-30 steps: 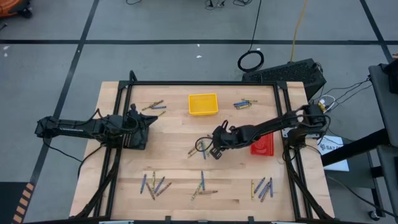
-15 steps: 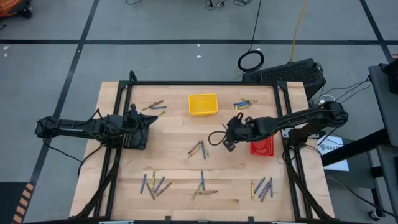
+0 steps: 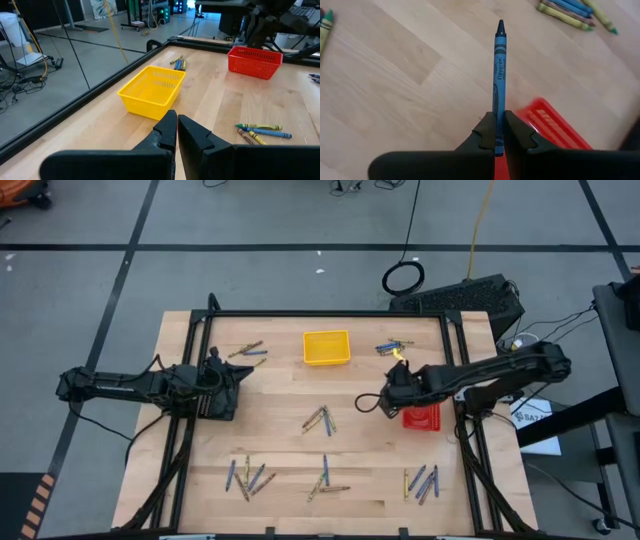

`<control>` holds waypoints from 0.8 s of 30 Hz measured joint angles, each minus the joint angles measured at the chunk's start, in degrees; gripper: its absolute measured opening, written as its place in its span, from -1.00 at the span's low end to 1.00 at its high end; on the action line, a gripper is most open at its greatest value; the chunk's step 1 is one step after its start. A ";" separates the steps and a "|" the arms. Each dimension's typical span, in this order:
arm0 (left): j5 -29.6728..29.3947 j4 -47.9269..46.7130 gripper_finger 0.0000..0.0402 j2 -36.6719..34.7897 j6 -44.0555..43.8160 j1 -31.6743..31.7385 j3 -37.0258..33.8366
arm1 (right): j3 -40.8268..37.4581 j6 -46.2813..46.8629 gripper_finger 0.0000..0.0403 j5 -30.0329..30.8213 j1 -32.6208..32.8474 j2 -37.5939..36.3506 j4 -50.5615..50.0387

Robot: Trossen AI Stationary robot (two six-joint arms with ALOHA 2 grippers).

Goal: Sort crayons

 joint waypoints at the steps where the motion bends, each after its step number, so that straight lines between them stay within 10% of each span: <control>1: 0.00 0.00 -0.90 0.00 0.01 0.01 0.00 | 0.00 1.09 -1.00 -0.01 0.40 -0.60 -1.30; 24: 0.01 -0.02 -0.90 0.00 0.39 0.01 0.00 | -7.60 27.01 -1.00 -4.60 13.19 -3.50 -8.27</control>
